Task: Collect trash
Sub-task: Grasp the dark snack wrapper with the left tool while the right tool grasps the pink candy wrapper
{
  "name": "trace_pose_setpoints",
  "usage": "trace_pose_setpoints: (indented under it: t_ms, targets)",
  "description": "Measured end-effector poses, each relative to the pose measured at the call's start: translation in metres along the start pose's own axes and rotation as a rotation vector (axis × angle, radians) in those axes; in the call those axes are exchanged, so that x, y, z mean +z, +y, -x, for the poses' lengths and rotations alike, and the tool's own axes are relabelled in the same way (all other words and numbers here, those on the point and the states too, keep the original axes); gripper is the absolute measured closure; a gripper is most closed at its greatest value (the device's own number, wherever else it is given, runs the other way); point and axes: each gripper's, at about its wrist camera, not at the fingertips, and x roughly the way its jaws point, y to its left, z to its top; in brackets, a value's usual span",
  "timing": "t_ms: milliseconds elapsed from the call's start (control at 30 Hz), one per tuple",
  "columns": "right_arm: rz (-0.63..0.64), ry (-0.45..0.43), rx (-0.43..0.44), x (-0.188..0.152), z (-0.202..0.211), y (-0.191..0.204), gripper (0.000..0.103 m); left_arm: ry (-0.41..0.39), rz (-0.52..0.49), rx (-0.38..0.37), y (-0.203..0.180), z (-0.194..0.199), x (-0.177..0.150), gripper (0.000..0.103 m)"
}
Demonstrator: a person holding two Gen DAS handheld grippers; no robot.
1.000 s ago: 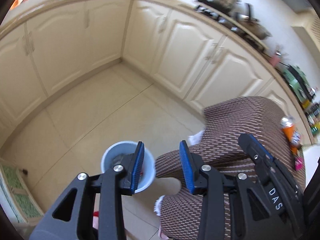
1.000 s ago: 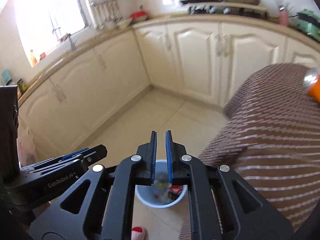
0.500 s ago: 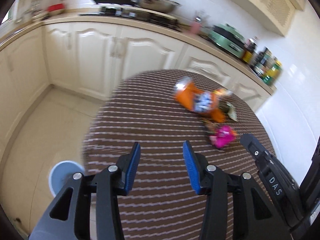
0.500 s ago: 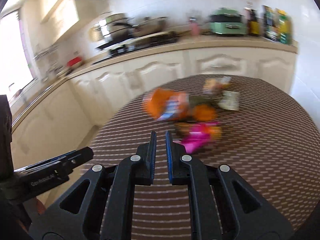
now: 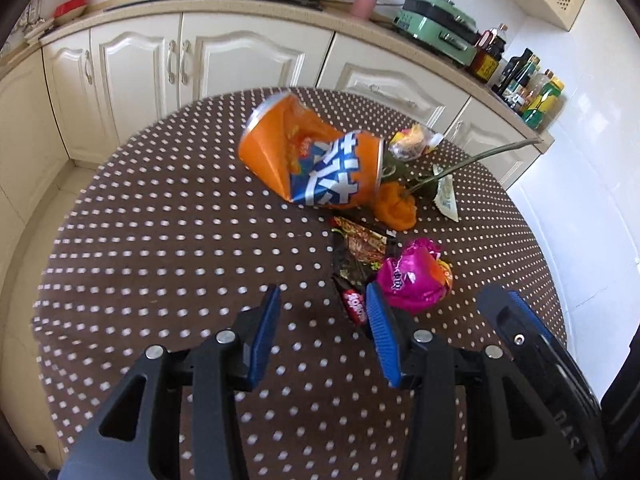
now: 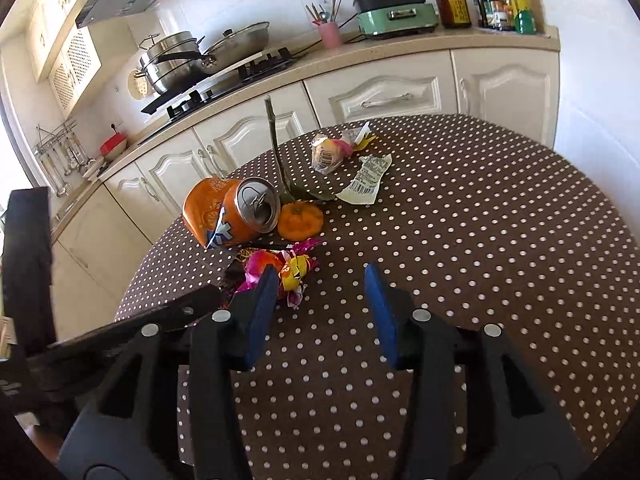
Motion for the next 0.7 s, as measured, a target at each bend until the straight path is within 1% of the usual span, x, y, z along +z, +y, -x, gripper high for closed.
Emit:
trace_pose_setpoints:
  t_ms: [67,133,167,200,233,267,333,400,500,567,667,700]
  targets:
    - [-0.014,0.014,0.020,0.000,-0.004,-0.002,0.056,0.004,0.005,-0.002,-0.001,-0.008,0.001,0.059]
    - [-0.033,0.032,0.041,0.001,-0.010,-0.004,0.055,-0.010,-0.020,0.007,-0.005,-0.011,0.002,0.060]
    - [-0.035,0.037,0.044,0.001,-0.012,-0.003,0.054,-0.014,-0.026,0.006,-0.006,-0.012,0.002,0.063]
    - [-0.037,0.041,0.050,0.001,-0.013,-0.003,0.053,-0.016,-0.027,-0.004,-0.006,-0.012,0.002,0.081]
    - [-0.040,0.046,0.056,0.001,-0.014,-0.002,0.052,-0.015,-0.021,-0.043,-0.004,-0.012,0.002,0.088]
    - [-0.041,0.047,0.061,0.001,-0.015,-0.001,0.052,-0.017,-0.020,-0.046,-0.003,-0.011,0.002,0.088]
    - [-0.039,0.048,0.053,0.003,-0.016,0.003,0.047,-0.042,-0.027,-0.019,-0.001,-0.006,-0.001,0.089]
    - [-0.037,0.055,0.058,0.007,-0.019,0.006,0.044,-0.056,-0.018,-0.018,0.005,0.001,-0.004,0.089]
    - [-0.026,0.091,0.048,0.012,-0.032,0.013,0.043,-0.080,-0.004,-0.009,0.015,0.013,-0.008,0.090]
    - [-0.029,0.116,0.058,0.011,-0.039,0.016,0.043,-0.096,0.009,0.003,0.023,0.022,-0.011,0.090]
    - [-0.008,0.147,0.043,0.009,-0.053,0.021,0.043,-0.113,0.035,0.014,0.035,0.031,-0.013,0.090]
    - [-0.005,0.160,0.047,0.009,-0.057,0.022,0.052,-0.120,0.042,0.019,0.039,0.034,-0.013,0.090]
